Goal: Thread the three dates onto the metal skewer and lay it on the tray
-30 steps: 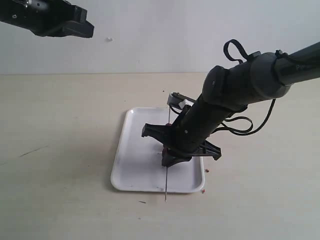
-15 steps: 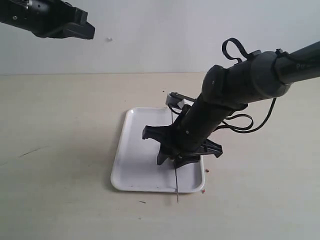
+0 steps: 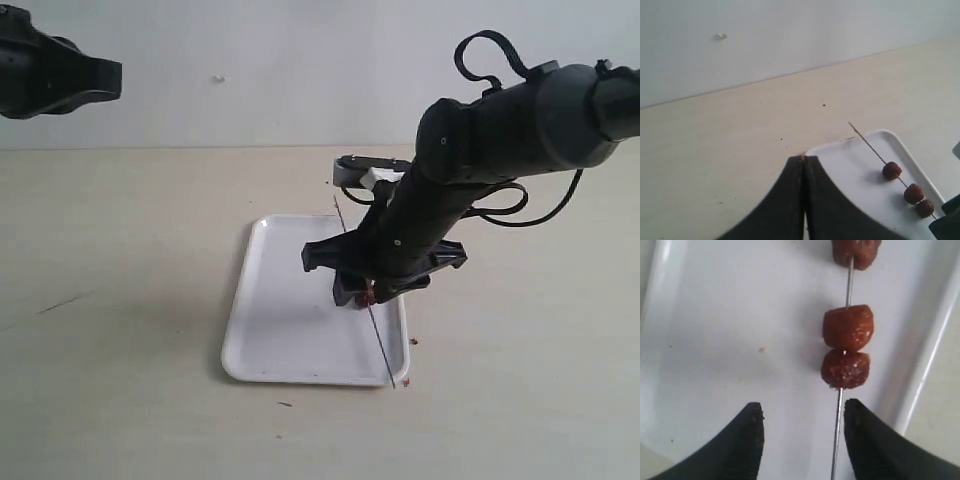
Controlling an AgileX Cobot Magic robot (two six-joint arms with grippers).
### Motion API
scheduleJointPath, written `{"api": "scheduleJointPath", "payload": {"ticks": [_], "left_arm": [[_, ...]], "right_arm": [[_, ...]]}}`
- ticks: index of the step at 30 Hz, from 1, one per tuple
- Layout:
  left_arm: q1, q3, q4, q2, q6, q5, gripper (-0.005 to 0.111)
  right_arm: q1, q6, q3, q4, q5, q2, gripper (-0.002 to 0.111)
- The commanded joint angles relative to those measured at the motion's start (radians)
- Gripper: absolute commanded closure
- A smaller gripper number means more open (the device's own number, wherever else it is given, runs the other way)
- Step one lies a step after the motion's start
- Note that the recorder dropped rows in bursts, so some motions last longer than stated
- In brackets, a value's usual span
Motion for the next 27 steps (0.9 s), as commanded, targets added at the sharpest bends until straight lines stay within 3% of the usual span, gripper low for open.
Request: {"api": "scheduleJointPath", "payload": {"ticks": [1, 6, 10, 12, 14, 15, 19, 24, 27], "left_arm": [[0.002, 0.059, -0.028, -0.119, 0.007, -0.031, 0.107], [0.002, 0.145, -0.028, -0.288, 0.009, -0.051, 0.107], [0.0, 0.336, -0.066, -0.56, 0.012, -0.265, 0.107], [0.0, 0.433, -0.074, -0.712, 0.008, -0.332, 0.107], [0.0, 0.524, -0.076, -0.839, 0.0, -0.38, 0.107], [0.0, 0.582, -0.076, -0.919, -0.004, -0.408, 0.107], [0.0, 0.723, -0.099, -1.079, -0.027, -0.432, 0.107], [0.0, 0.846, -0.121, -1.168, -0.02, -0.43, 0.107], [0.0, 0.868, -0.124, -1.17, -0.022, -0.43, 0.107]], "right_arm": [[0.0, -0.028, 0.001, -0.001, 0.029, -0.01, 0.058], [0.0, -0.08, -0.001, 0.0, 0.032, -0.025, 0.058], [0.0, -0.09, -0.001, -0.173, 0.007, -0.161, 0.059], [0.0, -0.088, -0.001, -0.242, -0.01, -0.27, 0.07], [0.0, -0.088, 0.001, -0.237, -0.034, -0.383, 0.091], [0.0, -0.088, 0.001, -0.23, -0.038, -0.464, 0.107], [0.0, -0.217, 0.095, -0.118, -0.082, -0.703, 0.108], [0.0, -0.36, 0.458, 0.068, -0.333, -1.127, 0.108], [0.0, -0.36, 0.562, 0.056, -0.278, -1.276, 0.108]]}}
